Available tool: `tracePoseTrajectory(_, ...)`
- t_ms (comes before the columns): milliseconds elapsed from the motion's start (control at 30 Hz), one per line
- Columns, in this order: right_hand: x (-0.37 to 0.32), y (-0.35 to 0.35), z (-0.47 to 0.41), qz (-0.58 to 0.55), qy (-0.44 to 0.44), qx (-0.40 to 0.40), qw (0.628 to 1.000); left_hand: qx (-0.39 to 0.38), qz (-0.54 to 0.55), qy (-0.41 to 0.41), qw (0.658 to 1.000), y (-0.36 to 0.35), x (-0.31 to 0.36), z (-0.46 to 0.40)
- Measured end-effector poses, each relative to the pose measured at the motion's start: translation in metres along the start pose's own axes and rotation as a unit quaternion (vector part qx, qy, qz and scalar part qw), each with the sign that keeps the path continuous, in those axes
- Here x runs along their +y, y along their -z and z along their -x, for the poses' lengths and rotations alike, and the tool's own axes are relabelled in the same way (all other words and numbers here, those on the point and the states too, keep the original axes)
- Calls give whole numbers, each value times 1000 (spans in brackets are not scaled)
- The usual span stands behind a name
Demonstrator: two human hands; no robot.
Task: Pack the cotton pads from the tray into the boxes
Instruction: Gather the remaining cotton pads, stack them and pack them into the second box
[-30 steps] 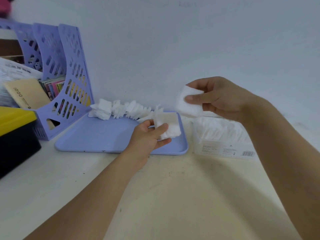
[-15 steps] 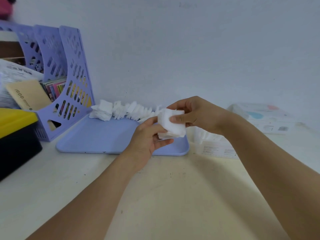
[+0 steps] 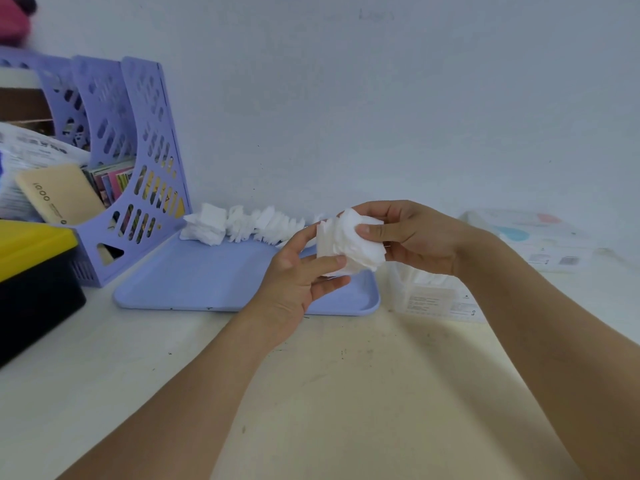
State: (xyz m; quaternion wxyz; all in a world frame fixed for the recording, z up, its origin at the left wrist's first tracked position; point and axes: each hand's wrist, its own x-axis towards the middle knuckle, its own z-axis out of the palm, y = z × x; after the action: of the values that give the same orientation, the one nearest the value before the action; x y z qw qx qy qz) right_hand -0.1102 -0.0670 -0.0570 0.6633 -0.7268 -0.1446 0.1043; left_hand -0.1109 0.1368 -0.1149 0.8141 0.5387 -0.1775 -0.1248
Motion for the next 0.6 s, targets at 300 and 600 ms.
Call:
tracePoseTrajectory(300,1,0,-3,13,38,28,999,8,10,3,1000,-1,3,0)
tracePoseTrajectory(600,5,4,0,-26,46,3,999,10,13,13,1000,3,3,-3)
